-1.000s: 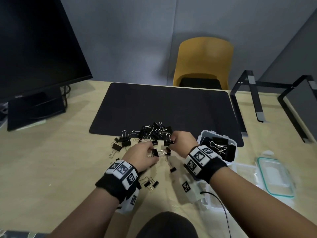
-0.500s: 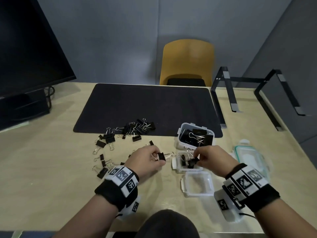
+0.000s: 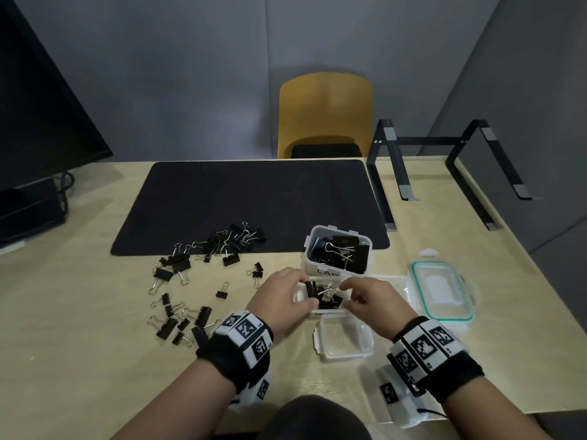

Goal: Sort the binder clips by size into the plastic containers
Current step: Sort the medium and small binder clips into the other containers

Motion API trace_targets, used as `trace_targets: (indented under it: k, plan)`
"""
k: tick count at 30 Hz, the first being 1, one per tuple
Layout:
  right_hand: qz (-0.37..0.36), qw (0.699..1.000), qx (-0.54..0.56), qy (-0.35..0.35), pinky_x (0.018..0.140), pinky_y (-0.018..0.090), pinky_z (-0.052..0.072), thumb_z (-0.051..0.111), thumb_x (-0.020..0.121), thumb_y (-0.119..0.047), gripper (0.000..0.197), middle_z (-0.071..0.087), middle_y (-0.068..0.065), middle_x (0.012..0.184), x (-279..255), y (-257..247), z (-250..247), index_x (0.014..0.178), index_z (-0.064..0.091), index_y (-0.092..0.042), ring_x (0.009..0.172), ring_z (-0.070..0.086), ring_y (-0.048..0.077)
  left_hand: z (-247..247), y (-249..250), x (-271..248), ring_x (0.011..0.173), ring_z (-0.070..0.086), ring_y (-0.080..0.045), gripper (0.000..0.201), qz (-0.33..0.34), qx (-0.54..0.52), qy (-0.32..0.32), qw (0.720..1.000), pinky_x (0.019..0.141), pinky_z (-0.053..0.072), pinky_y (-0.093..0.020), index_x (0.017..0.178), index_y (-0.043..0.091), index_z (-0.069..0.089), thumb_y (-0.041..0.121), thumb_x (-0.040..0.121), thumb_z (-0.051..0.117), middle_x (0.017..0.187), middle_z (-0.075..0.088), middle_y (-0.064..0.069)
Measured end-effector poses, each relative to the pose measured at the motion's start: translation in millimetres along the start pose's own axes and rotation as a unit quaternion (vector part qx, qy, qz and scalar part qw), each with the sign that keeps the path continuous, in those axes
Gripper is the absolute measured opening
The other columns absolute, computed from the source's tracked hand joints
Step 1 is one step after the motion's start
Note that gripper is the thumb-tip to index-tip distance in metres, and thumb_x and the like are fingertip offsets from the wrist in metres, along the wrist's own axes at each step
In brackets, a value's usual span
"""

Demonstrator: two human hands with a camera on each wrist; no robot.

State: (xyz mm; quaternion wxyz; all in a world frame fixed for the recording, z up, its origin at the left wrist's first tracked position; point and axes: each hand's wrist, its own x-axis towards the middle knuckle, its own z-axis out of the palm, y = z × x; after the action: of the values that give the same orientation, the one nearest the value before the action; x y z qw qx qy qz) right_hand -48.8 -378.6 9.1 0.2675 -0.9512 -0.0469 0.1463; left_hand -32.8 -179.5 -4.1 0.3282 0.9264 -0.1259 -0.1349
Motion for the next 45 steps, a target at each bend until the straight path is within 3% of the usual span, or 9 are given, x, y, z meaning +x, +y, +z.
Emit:
trace_targets:
  k: [4,7,13,16,19,24,29,34,45]
  plan:
    - [-0.007,1.0,-0.014,-0.005,0.072,0.02,0.038,0.059,0.087,-0.022,0.027,0.053,-0.005,0.087,1.8,2.8,0.8,0.114,0.062,-0.022,0.079,0.049,0.01,1.4,4.9,-0.5,0.121,0.04,-0.006,0.041,0.029,-0.012,0.01,0.999,0.099,0.03,-0.019,0.122,0.026,0.055,0.04,0.084,0.065,0.125,0.052,0.01]
    - [-0.015,1.0,-0.017,-0.01,0.071,0.02,0.037,0.059,0.086,-0.022,0.027,0.053,-0.005,0.086,4.1,1.8,-0.4,0.112,0.063,-0.021,0.078,0.049,0.01,1.1,7.6,0.3,0.12,0.04,-0.005,0.041,0.028,-0.018,0.009,0.999,0.099,0.031,-0.02,0.121,0.027,0.056,0.04,0.084,0.065,0.123,0.052,0.01]
    - [-0.032,0.999,-0.025,-0.001,0.071,0.018,0.035,0.056,0.087,-0.021,0.027,0.047,-0.007,0.091,11.4,-0.6,-3.2,0.114,0.06,-0.023,0.078,0.048,0.01,-3.3,-0.6,-0.4,0.104,0.048,-0.005,0.028,-0.008,-0.068,0.056,0.996,0.09,0.041,-0.026,0.11,0.027,0.058,0.034,0.084,0.066,0.104,0.053,0.016]
    - [-0.054,0.998,-0.019,-0.003,0.073,0.019,0.039,0.055,0.089,-0.021,0.029,0.053,-0.004,0.099,17.0,-8.0,-5.0,0.118,0.058,-0.024,0.078,0.049,0.009,-5.2,-7.0,-2.1,0.095,0.053,-0.002,0.022,-0.037,-0.105,0.073,0.991,0.083,0.043,-0.024,0.104,0.029,0.057,0.032,0.084,0.066,0.098,0.058,0.017]
    - [-0.079,0.996,-0.037,-0.022,0.08,0.024,0.045,0.052,0.089,-0.015,0.041,0.056,0.001,0.109,22.9,-15.3,-3.3,0.128,0.051,-0.028,0.088,0.056,0.017,-4.1,-12.2,-3.2,0.09,0.056,-0.001,0.02,-0.065,-0.152,0.099,0.981,0.082,0.046,-0.023,0.1,0.03,0.057,0.03,0.083,0.068,0.092,0.06,0.016]
    - [-0.098,0.989,-0.088,-0.063,0.08,0.022,0.039,0.045,0.088,-0.008,0.056,0.055,0.003,0.114,30.2,-21.7,3.6,0.138,0.039,-0.033,0.103,0.057,0.023,-3.2,-15.0,-4.5,0.086,0.057,0.0,0.019,-0.079,-0.181,0.11,0.974,0.08,0.048,-0.023,0.099,0.029,0.058,0.029,0.083,0.069,0.089,0.062,0.014]
    - [-0.119,0.986,-0.112,-0.043,0.084,0.032,0.049,0.046,0.091,-0.014,0.035,0.057,0.005,0.113,32.0,-21.5,4.6,0.125,0.052,-0.022,0.1,0.06,0.026,-4.5,-17.6,-7.2,0.084,0.059,-0.004,0.016,-0.075,-0.196,0.118,0.971,0.078,0.049,-0.024,0.093,0.032,0.057,0.028,0.083,0.07,0.087,0.062,0.012]
    - [-0.137,0.982,-0.112,-0.058,0.082,0.034,0.05,0.047,0.09,-0.013,0.044,0.056,0.006,0.113,32.3,-25.7,6.0,0.131,0.045,-0.028,0.099,0.059,0.027,-5.1,-17.2,-6.3,0.083,0.059,-0.004,0.019,-0.075,-0.208,0.117,0.968,0.08,0.05,-0.026,0.091,0.036,0.054,0.028,0.083,0.069,0.089,0.062,0.011]
    - [-0.168,0.973,-0.14,-0.074,0.079,0.032,0.046,0.054,0.09,-0.03,0.03,0.055,0.005,0.111,32.8,-27.5,5.7,0.117,0.052,-0.019,0.096,0.058,0.026,-0.8,-20.2,-6.9,0.078,0.058,-0.005,0.019,-0.078,-0.218,0.111,0.967,0.071,0.047,-0.018,0.097,0.027,0.058,0.025,0.083,0.07,0.087,0.063,0.009]
